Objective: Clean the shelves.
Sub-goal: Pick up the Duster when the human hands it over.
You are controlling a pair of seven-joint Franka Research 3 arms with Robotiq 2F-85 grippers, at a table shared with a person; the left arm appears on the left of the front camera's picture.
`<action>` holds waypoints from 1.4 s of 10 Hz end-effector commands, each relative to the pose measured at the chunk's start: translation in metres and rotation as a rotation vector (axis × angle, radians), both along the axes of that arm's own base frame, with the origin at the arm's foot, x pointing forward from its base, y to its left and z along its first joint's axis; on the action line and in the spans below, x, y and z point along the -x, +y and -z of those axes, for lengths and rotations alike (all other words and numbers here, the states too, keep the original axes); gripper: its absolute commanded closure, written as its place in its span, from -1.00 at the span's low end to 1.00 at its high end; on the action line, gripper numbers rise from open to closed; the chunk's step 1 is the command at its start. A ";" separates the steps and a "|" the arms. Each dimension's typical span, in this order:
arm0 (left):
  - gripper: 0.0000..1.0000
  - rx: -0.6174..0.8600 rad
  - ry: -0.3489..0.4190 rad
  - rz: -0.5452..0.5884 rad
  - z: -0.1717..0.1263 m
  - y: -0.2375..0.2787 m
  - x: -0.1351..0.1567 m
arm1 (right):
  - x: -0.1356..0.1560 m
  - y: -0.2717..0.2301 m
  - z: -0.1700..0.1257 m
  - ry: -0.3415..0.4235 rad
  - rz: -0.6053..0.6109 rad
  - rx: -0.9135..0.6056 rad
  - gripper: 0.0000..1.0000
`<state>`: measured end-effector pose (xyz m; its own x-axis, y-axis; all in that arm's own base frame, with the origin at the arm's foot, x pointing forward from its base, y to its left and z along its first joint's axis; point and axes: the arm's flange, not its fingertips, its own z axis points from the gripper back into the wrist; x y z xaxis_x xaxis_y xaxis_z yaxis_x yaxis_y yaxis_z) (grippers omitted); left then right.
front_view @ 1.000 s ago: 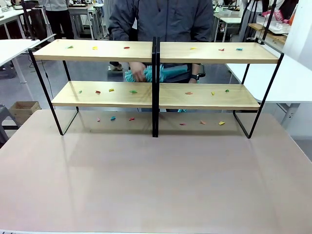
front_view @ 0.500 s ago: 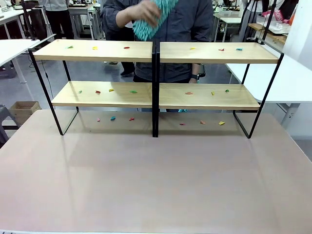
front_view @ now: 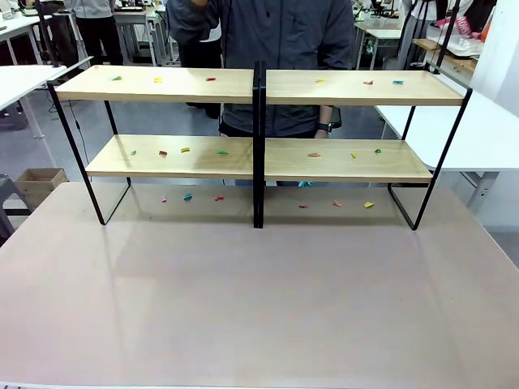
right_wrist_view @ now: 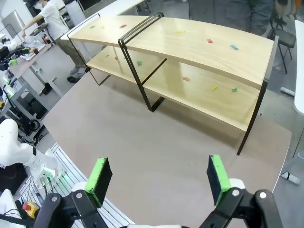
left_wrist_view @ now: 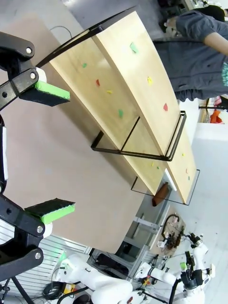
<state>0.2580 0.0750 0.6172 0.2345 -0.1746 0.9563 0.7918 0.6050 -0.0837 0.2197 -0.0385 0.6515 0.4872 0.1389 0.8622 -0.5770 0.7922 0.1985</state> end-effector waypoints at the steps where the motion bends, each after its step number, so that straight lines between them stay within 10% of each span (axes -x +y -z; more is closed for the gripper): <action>1: -1.00 0.006 -0.019 0.018 -0.002 -0.002 0.000 | -0.004 0.000 0.011 -0.026 -0.040 -0.024 -1.00; 14: -1.00 0.006 -0.019 0.018 -0.002 -0.002 0.000 | 0.000 0.000 0.000 0.000 -0.001 -0.003 -1.00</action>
<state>0.2579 0.0748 0.6173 0.2326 -0.1747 0.9568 0.7930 0.6035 -0.0826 0.2204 -0.0385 0.6511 0.4910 0.1370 0.8603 -0.5716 0.7959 0.1995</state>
